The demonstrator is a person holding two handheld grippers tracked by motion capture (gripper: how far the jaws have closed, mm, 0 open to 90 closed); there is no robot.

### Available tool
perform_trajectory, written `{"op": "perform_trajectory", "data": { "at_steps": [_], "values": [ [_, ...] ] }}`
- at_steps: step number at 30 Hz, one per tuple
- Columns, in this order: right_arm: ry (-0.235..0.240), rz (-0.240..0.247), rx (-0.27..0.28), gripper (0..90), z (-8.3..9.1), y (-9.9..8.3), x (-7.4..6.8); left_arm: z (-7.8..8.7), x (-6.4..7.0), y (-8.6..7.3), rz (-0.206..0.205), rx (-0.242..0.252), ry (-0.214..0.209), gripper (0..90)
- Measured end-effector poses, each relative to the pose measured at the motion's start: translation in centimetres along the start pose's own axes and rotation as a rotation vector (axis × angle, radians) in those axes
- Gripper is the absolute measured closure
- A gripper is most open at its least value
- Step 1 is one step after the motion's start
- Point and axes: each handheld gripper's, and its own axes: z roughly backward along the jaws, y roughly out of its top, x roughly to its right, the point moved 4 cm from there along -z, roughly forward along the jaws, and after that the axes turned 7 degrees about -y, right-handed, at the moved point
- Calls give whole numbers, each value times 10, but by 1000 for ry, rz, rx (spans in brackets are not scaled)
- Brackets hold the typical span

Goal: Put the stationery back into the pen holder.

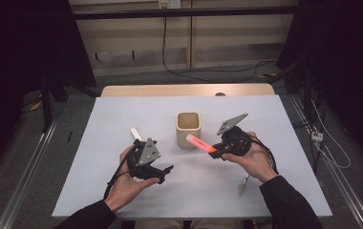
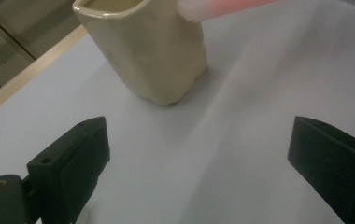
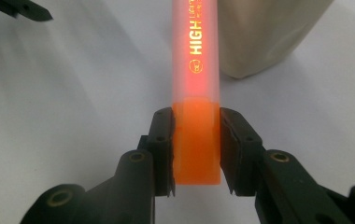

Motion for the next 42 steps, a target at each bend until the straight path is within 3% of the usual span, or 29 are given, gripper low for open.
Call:
{"op": "perform_trajectory", "data": {
  "at_steps": [5, 8, 13, 21, 26, 34, 38, 42],
  "values": [
    [17, 15, -8, 673, -7, 5, -6, -2, 8, 1, -73, -3, 34, 56],
    [32, 18, -11, 673, -10, 7, -9, -3, 13, -3, -87, -15, 36, 68],
    [52, 39, -24, 673, -19, 11, -16, -4, 14, -8, -155, -47, 55, 63],
    [76, 58, -29, 673, -28, 19, -27, -4, 17, -9, -204, -43, 113, 68],
    [90, 71, -40, 673, -31, 23, -35, -4, 21, -8, -294, -47, 135, 66],
    [131, 109, -58, 673, -39, 31, -47, -6, 25, -10, -344, -66, 163, 75],
    [152, 127, -71, 673, -42, 35, -52, -6, 30, -11, -466, -106, 201, 91],
    [168, 128, -78, 673, -45, 37, -56, -9, 37, -14, -548, -121, 213, 143]
  ]
}}
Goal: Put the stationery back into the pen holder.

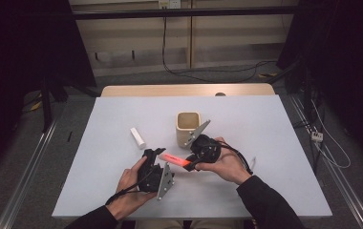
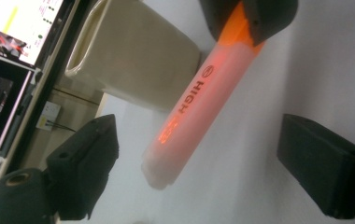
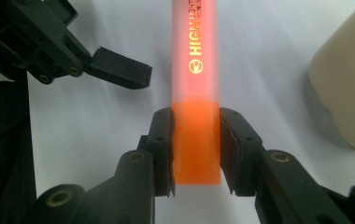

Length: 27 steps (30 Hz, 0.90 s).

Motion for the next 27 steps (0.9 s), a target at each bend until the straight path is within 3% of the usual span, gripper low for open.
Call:
{"op": "perform_trajectory", "data": {
  "at_steps": [2, 4, 13, 21, 22, 25, 27],
  "values": [
    [8, 3, -8, 673, -2, 2, -2, -2, 2, 0, -20, 1, 12, 158],
    [14, 13, -10, 673, -4, 3, -3, -2, 3, -1, -19, -21, -7, 180],
    [33, 27, -27, 673, -10, 9, -8, -1, 10, 1, -103, -48, 29, 328],
    [35, 29, -10, 673, -12, 13, -10, 2, 15, 3, -246, -113, 111, 552],
    [39, 31, -10, 673, -12, 13, -11, 1, 16, 3, -230, -102, 107, 578],
    [45, 31, -14, 673, -12, 14, -11, 1, 16, 2, -256, -126, 114, 645],
    [48, 30, -15, 673, -13, 14, -11, 0, 16, 2, -246, -128, 109, 678]
  ]
}}
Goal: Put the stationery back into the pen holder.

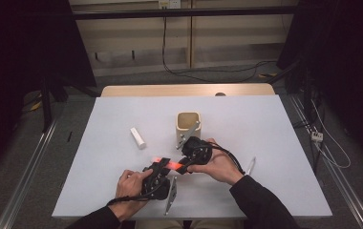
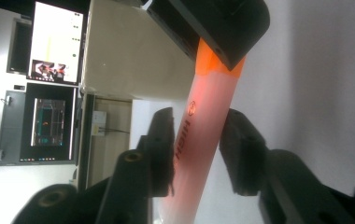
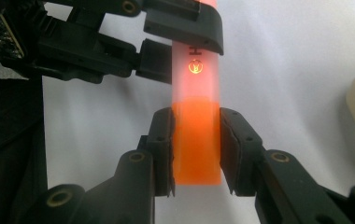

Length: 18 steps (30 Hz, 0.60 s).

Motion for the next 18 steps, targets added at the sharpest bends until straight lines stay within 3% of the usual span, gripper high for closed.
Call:
{"op": "perform_trajectory", "data": {
  "at_steps": [2, 6, 11, 13, 18],
  "values": [
    [4, -2, 3, 673, 0, 0, 0, 0, 2, 0, -35, -11, 6, 701],
    [7, -7, 20, 670, 1, 0, 1, -2, 5, 1, -52, -20, 1, 743],
    [8, -16, 52, 667, 4, 0, 2, -1, 3, 1, -14, -11, -9, 765],
    [2, -14, 49, 666, 4, -1, 1, -1, 3, 0, -12, -13, -27, 769],
    [-10, -12, 74, 604, 6, -1, 0, 0, 2, 0, 49, 9, -73, 775]
  ]
}}
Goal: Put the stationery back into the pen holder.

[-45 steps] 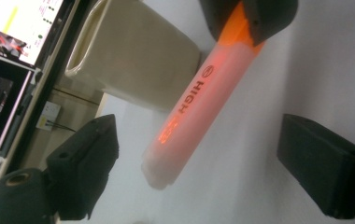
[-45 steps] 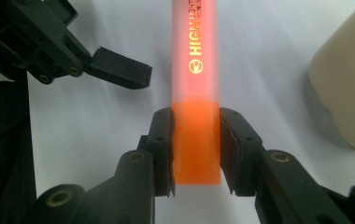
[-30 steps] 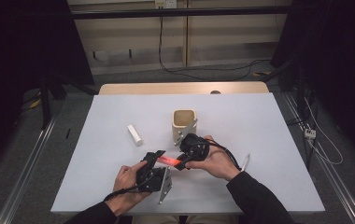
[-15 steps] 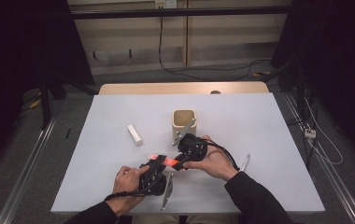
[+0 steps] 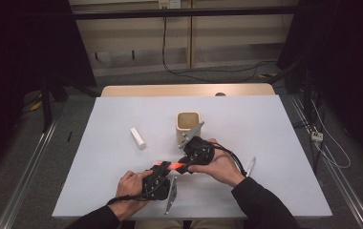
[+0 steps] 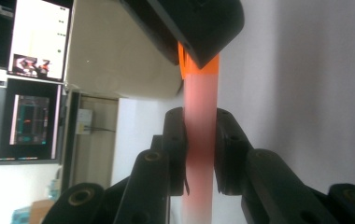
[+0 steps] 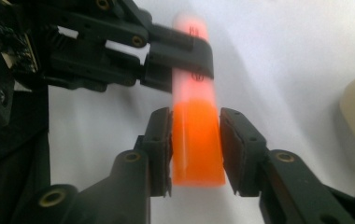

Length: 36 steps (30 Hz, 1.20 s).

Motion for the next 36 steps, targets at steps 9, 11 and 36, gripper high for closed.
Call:
{"op": "perform_trajectory", "data": {
  "at_steps": [9, 11, 36],
  "values": [
    [-56, -21, 43, 382, 5, -5, 2, -1, -2, -3, 158, 75, -68, 776],
    [-63, -23, 64, 351, 7, -8, 3, -1, -4, -5, 193, 87, -84, 775],
    [-323, -201, 193, 104, 38, -59, 19, 4, -28, -26, 711, 275, -250, 775]
  ]
}}
